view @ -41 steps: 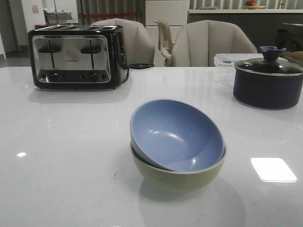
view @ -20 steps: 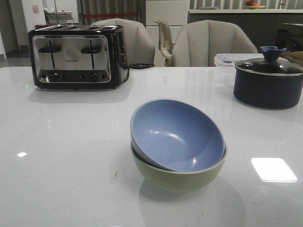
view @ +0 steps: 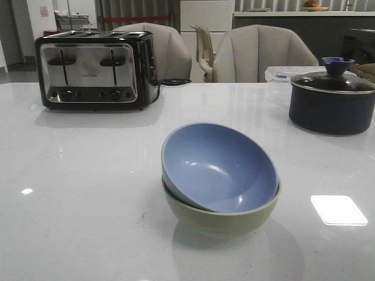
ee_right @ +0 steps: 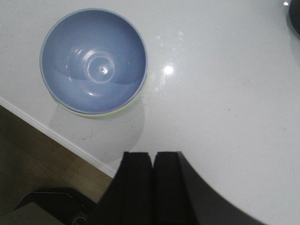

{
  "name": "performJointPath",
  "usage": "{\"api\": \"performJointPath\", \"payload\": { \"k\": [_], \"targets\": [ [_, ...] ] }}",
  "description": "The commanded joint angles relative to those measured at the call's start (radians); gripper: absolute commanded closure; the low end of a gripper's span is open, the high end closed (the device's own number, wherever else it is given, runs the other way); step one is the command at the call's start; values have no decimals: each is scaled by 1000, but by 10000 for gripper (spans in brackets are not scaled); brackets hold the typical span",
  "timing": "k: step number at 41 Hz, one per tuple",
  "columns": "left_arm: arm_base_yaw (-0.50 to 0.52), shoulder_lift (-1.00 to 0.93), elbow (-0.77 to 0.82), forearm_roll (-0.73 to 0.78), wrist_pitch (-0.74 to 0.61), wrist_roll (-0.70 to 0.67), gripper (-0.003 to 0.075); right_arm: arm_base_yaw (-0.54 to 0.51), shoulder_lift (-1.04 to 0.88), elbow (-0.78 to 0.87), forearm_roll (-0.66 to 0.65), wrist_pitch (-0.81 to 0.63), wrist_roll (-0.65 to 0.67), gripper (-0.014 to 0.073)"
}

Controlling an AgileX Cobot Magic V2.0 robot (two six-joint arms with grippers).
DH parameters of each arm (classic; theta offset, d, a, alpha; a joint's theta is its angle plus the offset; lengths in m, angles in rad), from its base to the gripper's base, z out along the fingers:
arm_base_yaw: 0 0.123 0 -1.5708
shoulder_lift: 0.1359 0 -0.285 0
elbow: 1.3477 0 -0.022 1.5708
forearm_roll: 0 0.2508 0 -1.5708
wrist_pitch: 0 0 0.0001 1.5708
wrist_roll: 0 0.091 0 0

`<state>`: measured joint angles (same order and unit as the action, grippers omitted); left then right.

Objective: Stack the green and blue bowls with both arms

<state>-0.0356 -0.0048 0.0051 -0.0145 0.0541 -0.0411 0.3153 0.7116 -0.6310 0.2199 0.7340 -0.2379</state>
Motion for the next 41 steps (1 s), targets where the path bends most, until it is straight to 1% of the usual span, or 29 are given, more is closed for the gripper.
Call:
{"api": "performJointPath", "payload": {
  "k": [1, 6, 10, 13, 18, 23, 26, 32, 35, 36, 41],
  "targets": [
    [-7, -20, 19, -1, -89, -3, 619, -8, -6, -26, 8, -58, -2, 550],
    [-7, -20, 19, -1, -89, -3, 619, -8, -30, -14, 9, -64, -2, 550],
    [-7, -20, 19, -1, -89, -3, 619, -51, -100, 28, -17, -107, -3, 550],
    [-7, -20, 19, -1, -89, -3, 619, -108, -191, 90, -45, -194, -3, 550],
    [-7, -20, 19, -1, -89, -3, 619, -230, -369, 256, -76, -360, -3, 550],
    [-7, -20, 19, -1, -89, -3, 619, -312, -518, 425, -75, -519, -3, 550],
    [-7, -20, 19, -1, -89, -3, 619, -342, -596, 503, -75, -582, -3, 550],
    [-7, -20, 19, -1, -89, -3, 619, -341, -723, 620, -75, -670, -3, 550],
    [-7, -20, 19, -1, -89, -3, 619, -341, -744, 662, -74, -721, -3, 550],
    [-7, -20, 19, -1, -89, -3, 619, -341, -741, 657, -74, -707, -3, 550],
    [-7, -20, 19, -1, -87, -3, 619, -341, -742, 658, -74, -740, -3, 550]
  ]
}}
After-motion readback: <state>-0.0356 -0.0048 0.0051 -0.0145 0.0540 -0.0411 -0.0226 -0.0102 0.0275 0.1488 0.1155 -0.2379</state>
